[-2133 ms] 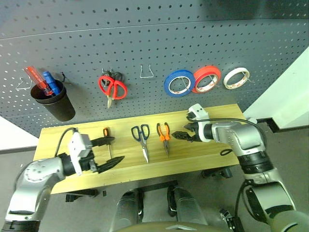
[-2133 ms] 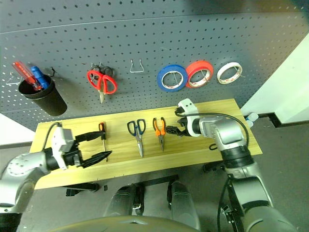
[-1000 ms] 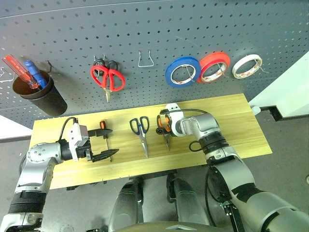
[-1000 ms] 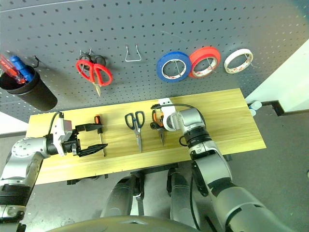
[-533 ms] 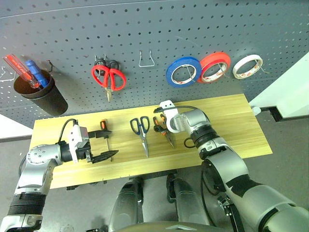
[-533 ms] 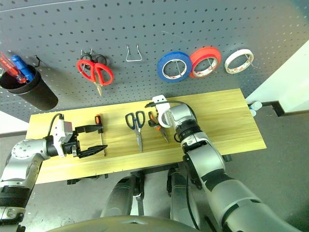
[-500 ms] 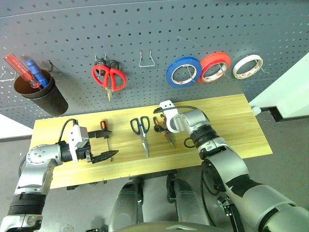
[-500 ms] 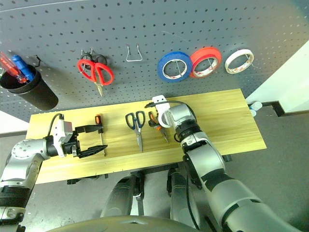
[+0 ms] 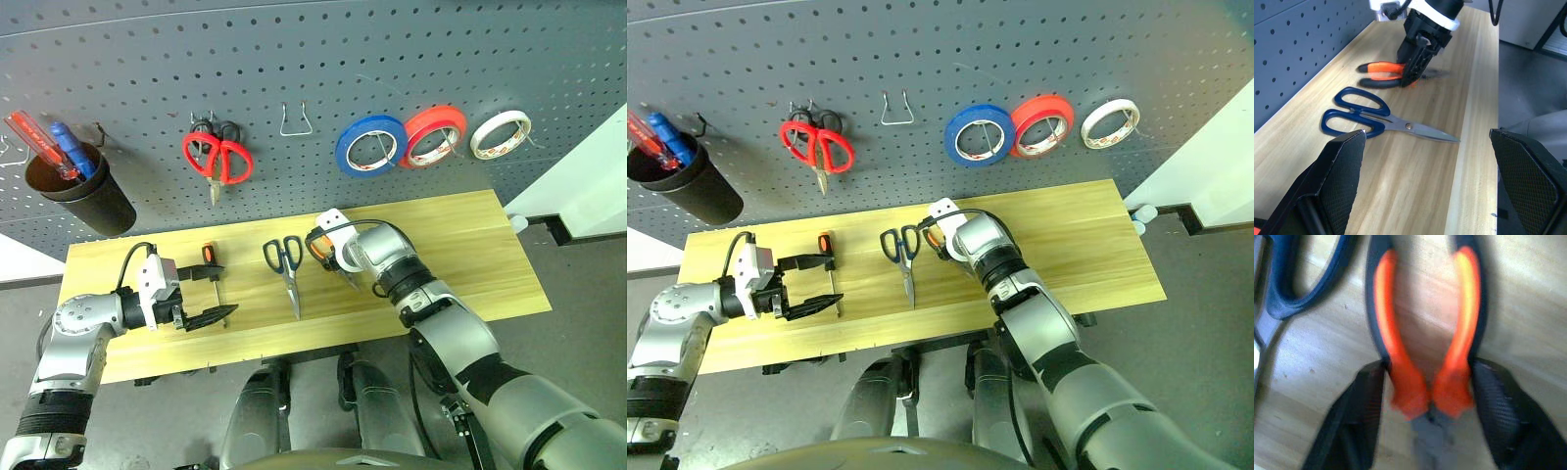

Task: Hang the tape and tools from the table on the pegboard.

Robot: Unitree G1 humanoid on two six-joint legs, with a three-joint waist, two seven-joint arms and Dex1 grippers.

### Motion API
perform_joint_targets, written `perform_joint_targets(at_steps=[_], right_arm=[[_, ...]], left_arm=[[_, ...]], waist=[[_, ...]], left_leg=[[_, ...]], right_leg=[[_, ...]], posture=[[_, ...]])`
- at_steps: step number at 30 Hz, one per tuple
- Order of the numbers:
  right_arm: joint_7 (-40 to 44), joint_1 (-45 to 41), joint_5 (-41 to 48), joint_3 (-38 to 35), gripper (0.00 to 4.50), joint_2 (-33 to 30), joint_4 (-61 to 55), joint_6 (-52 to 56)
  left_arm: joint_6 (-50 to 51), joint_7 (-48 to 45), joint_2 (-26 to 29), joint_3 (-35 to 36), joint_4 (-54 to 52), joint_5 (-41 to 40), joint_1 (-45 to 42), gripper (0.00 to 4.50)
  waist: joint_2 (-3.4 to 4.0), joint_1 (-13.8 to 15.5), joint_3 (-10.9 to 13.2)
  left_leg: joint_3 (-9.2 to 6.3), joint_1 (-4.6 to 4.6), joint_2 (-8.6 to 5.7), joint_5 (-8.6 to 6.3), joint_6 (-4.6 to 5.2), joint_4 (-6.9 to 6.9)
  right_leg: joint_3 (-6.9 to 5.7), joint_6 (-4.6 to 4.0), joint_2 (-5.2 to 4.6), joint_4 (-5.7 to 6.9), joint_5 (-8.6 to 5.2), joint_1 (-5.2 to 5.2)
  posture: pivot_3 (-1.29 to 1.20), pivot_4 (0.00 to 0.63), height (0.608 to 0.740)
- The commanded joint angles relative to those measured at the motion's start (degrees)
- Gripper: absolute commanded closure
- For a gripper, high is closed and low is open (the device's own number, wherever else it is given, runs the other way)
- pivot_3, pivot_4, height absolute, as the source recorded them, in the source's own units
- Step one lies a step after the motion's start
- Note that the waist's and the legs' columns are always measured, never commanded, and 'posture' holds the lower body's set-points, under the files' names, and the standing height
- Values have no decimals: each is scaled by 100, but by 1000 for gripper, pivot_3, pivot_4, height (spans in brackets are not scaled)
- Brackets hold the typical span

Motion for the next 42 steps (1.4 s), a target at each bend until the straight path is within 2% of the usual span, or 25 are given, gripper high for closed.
perform_joint_targets(at_steps=[1,8,15,22,28,31,34,42], right_arm=[[273,385,-122,354,2421,-13,-45,258],[711,419,-98,443,2421,-342,-778,526],[1067,843,323,225,2421,-883,-2699,1529],[1181,1302,1099,-686,2421,-1212,-4891,2476],[1546,1689,2002,-1498,2421,-1228,-6031,2064],[1714,1788,2368,-1760,2421,-1396,-6391,1972],[1755,1741,2726,-2109,2421,-1538,-6553,2122],[1802,1298,3487,-2739,2421,-1939,-6763,2048]], left_arm=[[-87,-4,-48,15,-38,-42,15,237],[-142,-358,-27,1,171,-126,-251,237],[-13,-472,-52,74,-192,-369,-195,237],[209,-308,-26,363,-796,-723,151,237],[476,-69,-31,680,-1412,-1166,220,237],[752,-14,60,867,-1752,-1451,320,237],[780,49,125,1112,-1923,-1548,484,237],[1357,566,191,1827,-2458,-2184,776,237]], waist=[[-1,-2,-2],[-6,9,-12],[-17,-6,-33],[-49,0,-174],[-67,-2,-375],[-68,-3,-447],[-65,-10,-496],[-62,3,-609]], left_leg=[[0,0,0,0,0,-2],[0,-1,-1,0,-1,-2],[5,-71,-17,7,-8,9],[6,-114,-8,19,-25,23],[3,-119,10,19,-26,69],[-1,-114,13,19,-25,87],[-1,-37,18,18,-25,92],[1,-32,34,18,-27,92]], right_leg=[[0,0,0,0,0,0],[-4,1,-1,0,1,0],[-16,45,-13,7,28,-59],[-33,56,17,16,36,-93],[-52,50,38,13,49,-69],[-51,53,40,10,64,-54],[-49,52,44,-9,71,26],[-49,13,46,-7,74,26]], posture=[[193,305,740],[169,252,740],[125,187,740],[118,129,740],[111,93,740],[114,82,740],[122,77,740],[157,61,740]])
